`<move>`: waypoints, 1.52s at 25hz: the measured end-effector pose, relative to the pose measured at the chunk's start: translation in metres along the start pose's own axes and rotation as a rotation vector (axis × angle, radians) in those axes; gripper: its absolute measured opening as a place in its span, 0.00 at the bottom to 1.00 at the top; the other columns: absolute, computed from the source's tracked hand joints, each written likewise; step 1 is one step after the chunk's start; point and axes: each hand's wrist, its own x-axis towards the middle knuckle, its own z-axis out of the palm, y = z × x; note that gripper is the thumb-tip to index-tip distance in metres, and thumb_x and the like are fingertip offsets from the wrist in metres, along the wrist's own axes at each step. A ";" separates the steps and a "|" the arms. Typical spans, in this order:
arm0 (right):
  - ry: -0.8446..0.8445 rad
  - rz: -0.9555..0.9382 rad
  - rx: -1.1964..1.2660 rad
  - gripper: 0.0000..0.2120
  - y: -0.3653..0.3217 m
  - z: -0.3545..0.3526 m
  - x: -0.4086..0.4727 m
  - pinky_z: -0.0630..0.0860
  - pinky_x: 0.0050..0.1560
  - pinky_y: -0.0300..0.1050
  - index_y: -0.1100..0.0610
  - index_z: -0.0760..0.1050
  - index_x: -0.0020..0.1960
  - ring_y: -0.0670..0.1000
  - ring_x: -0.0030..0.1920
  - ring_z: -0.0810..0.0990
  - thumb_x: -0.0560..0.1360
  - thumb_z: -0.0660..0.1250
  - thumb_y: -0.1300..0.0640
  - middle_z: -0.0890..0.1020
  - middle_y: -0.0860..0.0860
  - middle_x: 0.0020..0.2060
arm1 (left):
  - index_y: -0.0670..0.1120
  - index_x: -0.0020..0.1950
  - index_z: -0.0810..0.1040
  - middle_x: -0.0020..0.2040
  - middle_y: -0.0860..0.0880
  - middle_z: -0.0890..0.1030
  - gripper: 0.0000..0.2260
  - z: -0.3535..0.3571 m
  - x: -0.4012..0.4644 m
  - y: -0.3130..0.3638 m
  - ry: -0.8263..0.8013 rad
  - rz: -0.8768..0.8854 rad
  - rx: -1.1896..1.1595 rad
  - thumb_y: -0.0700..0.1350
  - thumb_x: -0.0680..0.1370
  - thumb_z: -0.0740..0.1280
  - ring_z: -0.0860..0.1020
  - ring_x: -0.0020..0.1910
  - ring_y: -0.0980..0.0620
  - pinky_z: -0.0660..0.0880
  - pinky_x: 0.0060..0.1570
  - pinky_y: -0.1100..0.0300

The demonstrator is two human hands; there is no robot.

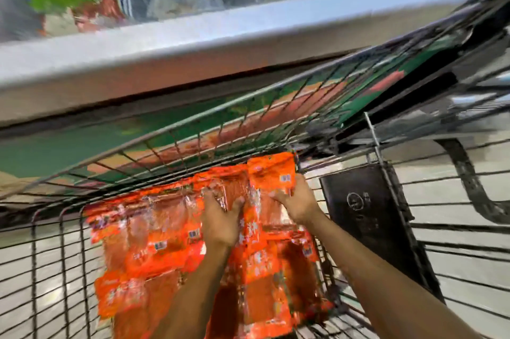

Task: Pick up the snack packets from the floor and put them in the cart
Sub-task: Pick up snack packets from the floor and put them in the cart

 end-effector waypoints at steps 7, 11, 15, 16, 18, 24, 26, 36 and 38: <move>0.015 0.097 -0.267 0.22 0.002 0.001 0.024 0.72 0.57 0.49 0.60 0.70 0.68 0.63 0.60 0.79 0.77 0.72 0.57 0.82 0.62 0.58 | 0.47 0.62 0.71 0.53 0.43 0.85 0.18 0.018 0.016 -0.010 0.006 0.017 0.146 0.49 0.77 0.73 0.82 0.54 0.39 0.78 0.56 0.45; 0.025 0.182 -0.455 0.24 0.000 0.004 0.028 0.77 0.59 0.53 0.59 0.71 0.65 0.63 0.59 0.80 0.76 0.72 0.47 0.82 0.61 0.56 | 0.44 0.61 0.72 0.50 0.44 0.84 0.25 0.020 0.015 -0.005 0.034 0.077 0.409 0.57 0.73 0.76 0.82 0.50 0.40 0.80 0.51 0.47; 0.012 0.167 -0.576 0.25 -0.004 0.003 0.029 0.79 0.55 0.52 0.58 0.70 0.65 0.60 0.56 0.82 0.77 0.71 0.44 0.81 0.58 0.55 | 0.43 0.61 0.69 0.56 0.44 0.78 0.33 0.013 0.016 0.004 0.073 0.065 0.668 0.66 0.71 0.73 0.80 0.54 0.44 0.81 0.49 0.49; 0.018 0.139 -0.626 0.25 -0.004 0.003 0.030 0.79 0.55 0.53 0.59 0.70 0.65 0.61 0.56 0.82 0.77 0.70 0.44 0.82 0.59 0.55 | 0.42 0.63 0.68 0.58 0.43 0.76 0.34 0.010 0.016 0.005 0.063 0.051 0.677 0.66 0.72 0.73 0.80 0.55 0.43 0.81 0.48 0.50; 0.014 0.089 -0.715 0.22 -0.001 0.003 0.031 0.81 0.54 0.53 0.62 0.69 0.67 0.62 0.56 0.83 0.81 0.66 0.48 0.83 0.61 0.55 | 0.40 0.67 0.67 0.61 0.41 0.75 0.32 0.005 0.015 0.005 0.039 0.072 0.677 0.62 0.76 0.71 0.79 0.57 0.42 0.79 0.50 0.51; 0.045 -0.048 -0.862 0.21 0.009 0.003 0.016 0.75 0.54 0.47 0.63 0.63 0.73 0.59 0.60 0.78 0.80 0.56 0.70 0.75 0.61 0.62 | 0.36 0.70 0.69 0.65 0.38 0.72 0.21 -0.004 0.008 -0.004 0.035 0.180 0.588 0.36 0.79 0.70 0.80 0.53 0.39 0.79 0.54 0.48; 0.029 -0.139 -0.878 0.29 0.011 0.001 0.005 0.76 0.63 0.49 0.61 0.61 0.75 0.59 0.62 0.77 0.75 0.58 0.74 0.72 0.59 0.65 | 0.38 0.73 0.68 0.67 0.40 0.71 0.26 -0.013 0.002 -0.006 -0.008 0.174 0.698 0.33 0.77 0.71 0.80 0.52 0.43 0.80 0.50 0.53; 0.010 -0.311 -0.890 0.19 -0.141 -0.101 -0.166 0.78 0.55 0.55 0.57 0.70 0.65 0.60 0.59 0.76 0.82 0.61 0.45 0.72 0.57 0.60 | 0.46 0.66 0.78 0.62 0.43 0.81 0.19 -0.151 -0.153 0.108 0.127 0.263 0.802 0.56 0.81 0.64 0.80 0.58 0.42 0.77 0.59 0.45; 0.024 -0.375 -0.940 0.27 -0.187 -0.121 -0.215 0.78 0.56 0.55 0.57 0.70 0.67 0.60 0.60 0.76 0.80 0.59 0.37 0.72 0.57 0.61 | 0.45 0.64 0.78 0.59 0.43 0.82 0.24 -0.192 -0.193 0.147 0.256 0.345 0.757 0.62 0.79 0.62 0.79 0.57 0.40 0.75 0.59 0.45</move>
